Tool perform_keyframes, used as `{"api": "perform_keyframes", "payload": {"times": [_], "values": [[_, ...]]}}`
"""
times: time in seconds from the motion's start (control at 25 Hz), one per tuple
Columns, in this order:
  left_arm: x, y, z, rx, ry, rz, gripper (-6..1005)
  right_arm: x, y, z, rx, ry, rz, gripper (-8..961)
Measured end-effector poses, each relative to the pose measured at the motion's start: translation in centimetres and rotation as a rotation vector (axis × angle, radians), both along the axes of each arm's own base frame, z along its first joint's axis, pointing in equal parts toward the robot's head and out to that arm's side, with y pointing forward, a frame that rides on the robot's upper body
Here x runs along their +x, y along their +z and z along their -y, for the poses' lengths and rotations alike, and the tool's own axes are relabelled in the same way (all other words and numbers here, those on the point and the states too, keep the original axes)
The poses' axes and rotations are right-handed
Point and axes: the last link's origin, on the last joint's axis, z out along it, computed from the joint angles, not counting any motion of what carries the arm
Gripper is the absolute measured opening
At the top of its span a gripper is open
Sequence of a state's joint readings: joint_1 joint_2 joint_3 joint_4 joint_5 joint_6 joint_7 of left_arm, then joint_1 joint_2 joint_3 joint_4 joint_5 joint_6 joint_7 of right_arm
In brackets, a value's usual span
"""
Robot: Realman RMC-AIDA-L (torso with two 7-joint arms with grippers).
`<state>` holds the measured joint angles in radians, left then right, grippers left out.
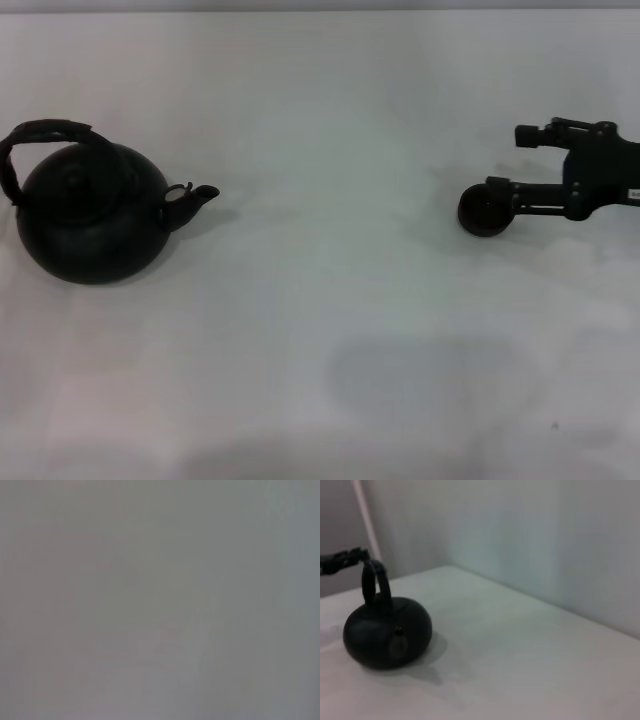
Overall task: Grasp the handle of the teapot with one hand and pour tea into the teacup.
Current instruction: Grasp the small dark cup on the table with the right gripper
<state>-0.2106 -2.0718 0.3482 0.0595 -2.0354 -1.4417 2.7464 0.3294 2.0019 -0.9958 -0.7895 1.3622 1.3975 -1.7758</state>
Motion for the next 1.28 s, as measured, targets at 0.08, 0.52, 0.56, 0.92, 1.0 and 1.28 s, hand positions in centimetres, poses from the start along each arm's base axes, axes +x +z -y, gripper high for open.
{"api": "perform_keyframes", "payload": {"times": [0.08, 0.52, 0.56, 0.92, 1.0, 1.28], "values": [[0.0, 0.0, 0.0, 0.0, -0.001, -0.002, 740, -0.3, -0.2, -0.2, -0.012, 0.021, 0.033, 850], [0.3, 0.0, -0.7, -0.003, -0.011, -0.004, 740, -0.5, -2.1, -1.5, -0.073, 0.045, 0.268, 852], [0.3, 0.0, -0.8, -0.003, -0.011, -0.004, 740, -0.5, -2.3, -1.6, -0.076, 0.042, 0.282, 852], [0.5, -0.3, -1.0, -0.007, -0.013, 0.004, 740, -0.3, -2.5, -2.0, -0.083, 0.038, 0.321, 851], [0.6, -0.3, -1.0, -0.007, -0.015, 0.007, 740, -0.2, -2.5, -2.0, -0.089, 0.037, 0.334, 851], [0.7, -0.4, -1.0, -0.007, -0.02, 0.015, 739, -0.7, -2.6, -2.4, -0.103, 0.034, 0.338, 851]]}}
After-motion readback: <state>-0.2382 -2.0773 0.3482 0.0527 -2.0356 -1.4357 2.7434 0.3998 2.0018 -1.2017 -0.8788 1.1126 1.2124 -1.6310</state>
